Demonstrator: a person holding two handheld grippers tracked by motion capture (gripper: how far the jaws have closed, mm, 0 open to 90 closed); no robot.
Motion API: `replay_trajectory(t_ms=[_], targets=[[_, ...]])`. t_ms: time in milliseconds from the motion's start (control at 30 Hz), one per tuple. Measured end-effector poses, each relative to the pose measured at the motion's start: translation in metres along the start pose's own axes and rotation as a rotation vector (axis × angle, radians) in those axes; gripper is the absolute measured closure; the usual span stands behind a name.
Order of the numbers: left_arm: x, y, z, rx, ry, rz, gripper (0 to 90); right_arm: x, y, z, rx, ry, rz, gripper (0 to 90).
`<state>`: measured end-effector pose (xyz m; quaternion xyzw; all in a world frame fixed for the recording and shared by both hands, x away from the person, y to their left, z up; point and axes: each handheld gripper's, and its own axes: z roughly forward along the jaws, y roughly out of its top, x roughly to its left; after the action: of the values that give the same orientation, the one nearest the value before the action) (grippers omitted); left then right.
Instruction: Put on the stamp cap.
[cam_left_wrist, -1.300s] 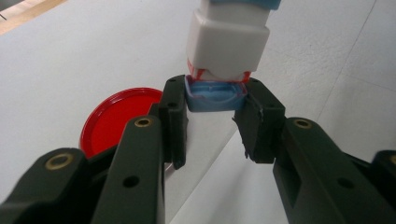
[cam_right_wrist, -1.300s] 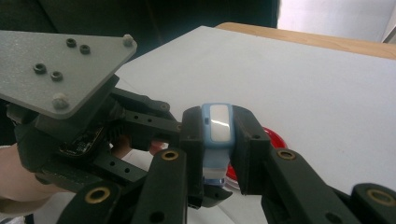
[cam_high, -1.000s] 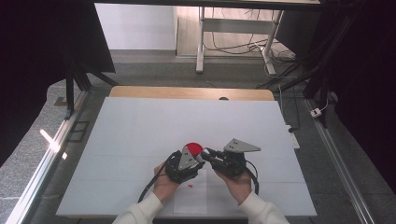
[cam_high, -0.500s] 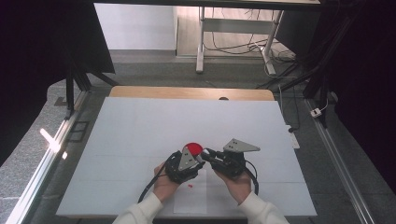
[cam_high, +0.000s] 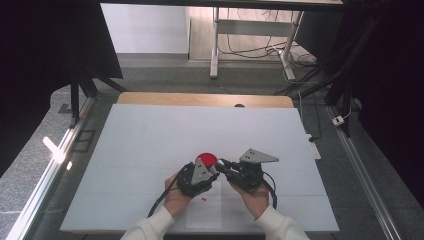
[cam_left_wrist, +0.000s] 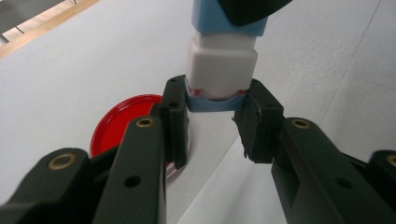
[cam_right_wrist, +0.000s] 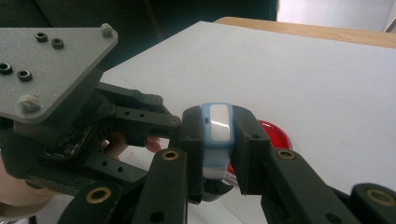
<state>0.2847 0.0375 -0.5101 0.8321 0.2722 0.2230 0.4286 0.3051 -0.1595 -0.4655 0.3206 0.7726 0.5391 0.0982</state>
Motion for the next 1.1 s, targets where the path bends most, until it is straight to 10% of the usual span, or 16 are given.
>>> replay_trajectory(t_ms=[1100], targets=[[-0.004, 0.0016, -0.0043, -0.014, 0.032, 0.047, 65.5, -0.0059, -0.0021, 0.0015, 0.019, 0.048, 0.082, 76.2]])
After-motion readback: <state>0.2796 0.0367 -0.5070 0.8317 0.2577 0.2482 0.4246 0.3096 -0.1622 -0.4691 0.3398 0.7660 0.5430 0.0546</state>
